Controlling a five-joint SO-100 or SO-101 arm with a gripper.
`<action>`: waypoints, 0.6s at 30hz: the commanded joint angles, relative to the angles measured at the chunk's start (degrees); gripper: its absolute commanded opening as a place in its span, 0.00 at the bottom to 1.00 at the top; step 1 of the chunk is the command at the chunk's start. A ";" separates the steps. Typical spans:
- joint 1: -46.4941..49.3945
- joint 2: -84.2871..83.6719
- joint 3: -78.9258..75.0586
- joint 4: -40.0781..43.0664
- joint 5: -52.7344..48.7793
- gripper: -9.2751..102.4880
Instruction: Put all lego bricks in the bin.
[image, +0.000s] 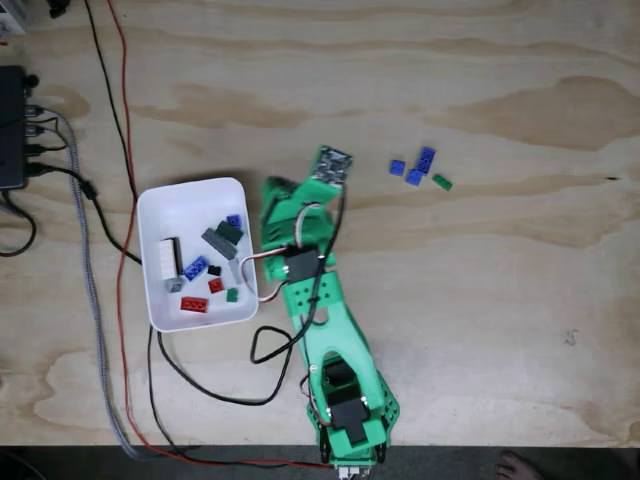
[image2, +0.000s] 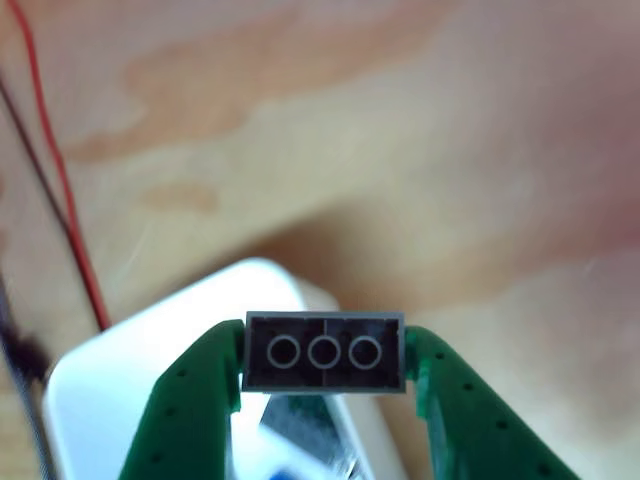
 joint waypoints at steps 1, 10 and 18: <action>-17.05 -11.87 -16.70 19.95 9.49 0.08; -20.39 -16.88 -16.26 15.82 13.10 0.32; 16.26 8.70 11.25 -4.13 -12.30 0.34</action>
